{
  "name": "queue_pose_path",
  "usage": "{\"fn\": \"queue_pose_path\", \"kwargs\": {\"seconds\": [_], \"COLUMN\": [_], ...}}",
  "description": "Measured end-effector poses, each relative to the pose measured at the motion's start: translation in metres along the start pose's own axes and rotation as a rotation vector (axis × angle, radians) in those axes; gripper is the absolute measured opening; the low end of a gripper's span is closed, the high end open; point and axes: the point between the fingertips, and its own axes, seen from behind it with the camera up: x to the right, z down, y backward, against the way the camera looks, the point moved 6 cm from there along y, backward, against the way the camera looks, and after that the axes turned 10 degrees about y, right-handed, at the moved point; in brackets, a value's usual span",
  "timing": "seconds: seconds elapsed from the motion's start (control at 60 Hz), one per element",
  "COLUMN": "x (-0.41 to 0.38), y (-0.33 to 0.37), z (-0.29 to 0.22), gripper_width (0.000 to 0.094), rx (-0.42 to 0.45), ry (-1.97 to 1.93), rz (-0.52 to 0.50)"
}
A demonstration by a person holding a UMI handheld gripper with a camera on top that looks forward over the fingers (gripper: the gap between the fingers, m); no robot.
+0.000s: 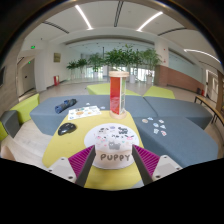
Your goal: Arrange mouse
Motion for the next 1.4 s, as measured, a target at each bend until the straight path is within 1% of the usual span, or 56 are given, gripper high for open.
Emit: {"fn": "queue_pose_path", "kwargs": {"seconds": [0.117, 0.383, 0.45, 0.683, 0.8, 0.933, 1.017, 1.15, 1.267, 1.4], "x": [0.013, 0.018, 0.012, -0.056, -0.107, -0.163, -0.193, -0.214, -0.225, -0.222], "y": [0.003, 0.001, 0.001, -0.001, -0.027, -0.065, -0.088, -0.127, -0.153, -0.175], "z": [-0.002, 0.005, 0.006, -0.005, -0.014, -0.027, -0.030, -0.042, -0.049, -0.051], "gripper_width": [0.0802, 0.0800, 0.0810, 0.0809, 0.0809, 0.0809, 0.0807, 0.0806, 0.0805, 0.0803], "rx": [0.017, -0.005, -0.012, -0.013, -0.030, -0.041, -0.066, -0.079, -0.106, -0.130], "ry": [-0.024, -0.059, -0.054, 0.025, 0.061, 0.042, 0.046, 0.019, -0.010, -0.003], "rz": [0.014, 0.011, -0.006, -0.109, -0.177, -0.228, -0.271, -0.246, -0.249, -0.187]}}
